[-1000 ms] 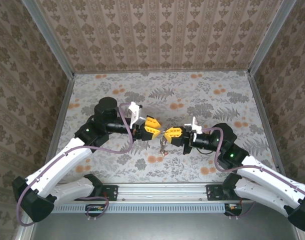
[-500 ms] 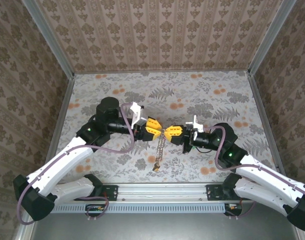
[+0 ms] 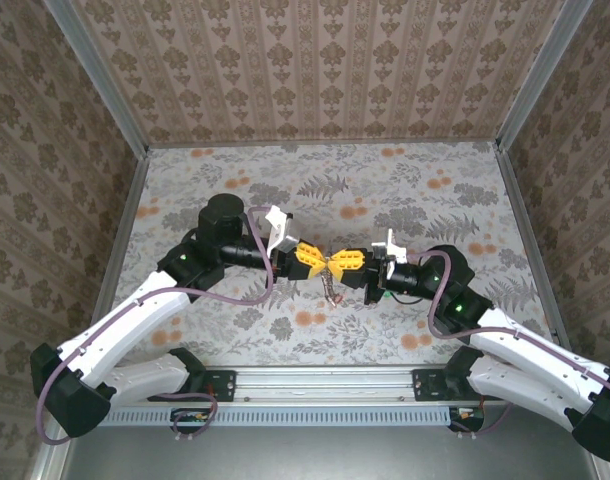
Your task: Put the keys on the keyring
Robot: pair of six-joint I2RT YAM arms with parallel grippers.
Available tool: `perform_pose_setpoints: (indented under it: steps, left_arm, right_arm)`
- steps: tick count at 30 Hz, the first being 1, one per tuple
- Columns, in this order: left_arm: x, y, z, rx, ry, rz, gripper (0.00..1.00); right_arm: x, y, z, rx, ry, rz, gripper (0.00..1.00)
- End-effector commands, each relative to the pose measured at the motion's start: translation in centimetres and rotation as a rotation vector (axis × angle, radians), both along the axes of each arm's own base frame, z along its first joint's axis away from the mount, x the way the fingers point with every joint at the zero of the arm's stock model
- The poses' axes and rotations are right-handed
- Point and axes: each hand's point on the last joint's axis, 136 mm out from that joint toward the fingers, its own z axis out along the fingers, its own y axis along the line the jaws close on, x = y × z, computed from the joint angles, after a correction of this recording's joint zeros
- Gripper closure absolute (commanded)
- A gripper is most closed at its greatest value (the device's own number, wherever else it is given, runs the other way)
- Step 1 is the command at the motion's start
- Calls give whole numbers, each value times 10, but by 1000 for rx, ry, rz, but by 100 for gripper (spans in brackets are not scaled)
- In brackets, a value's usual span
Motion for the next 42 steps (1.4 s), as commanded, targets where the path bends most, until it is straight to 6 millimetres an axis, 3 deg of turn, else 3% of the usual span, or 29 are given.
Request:
perform_pose_setpoints:
  steps: [1, 15, 21, 25, 26, 28, 31, 36, 42]
  left_arm:
    - [-5, 1, 20, -44, -46, -12, 91]
    - [-5, 1, 20, -35, -47, -9, 83]
    - [-5, 1, 20, -35, -46, -20, 100]
    - [-3, 2, 15, -3, -53, -3, 100]
    - [-2, 2, 14, 10, -55, 3, 100]
    - [-1, 2, 9, 48, -69, 12, 100]
    - [-3, 1, 2, 111, -88, 14, 100]
    - [-5, -3, -4, 149, -92, -2, 100]
    - [-7, -5, -9, 195, -103, -9, 100]
  right_arm:
    - [-5, -2, 6, 29, -18, 16, 100]
    - [-2, -1, -1, 10, -8, 9, 100]
    - [-2, 0, -2, 11, -5, 13, 100]
    - [-1, -3, -2, -1, -6, -8, 100]
    - [0, -4, -3, -13, -6, -18, 96]
    - [6, -7, -9, -80, 3, -70, 74]
    - [11, -12, -16, -173, -9, -118, 65]
    - [13, -12, -17, -241, -31, -125, 67]
    - [11, -7, -22, -287, -41, -86, 77]
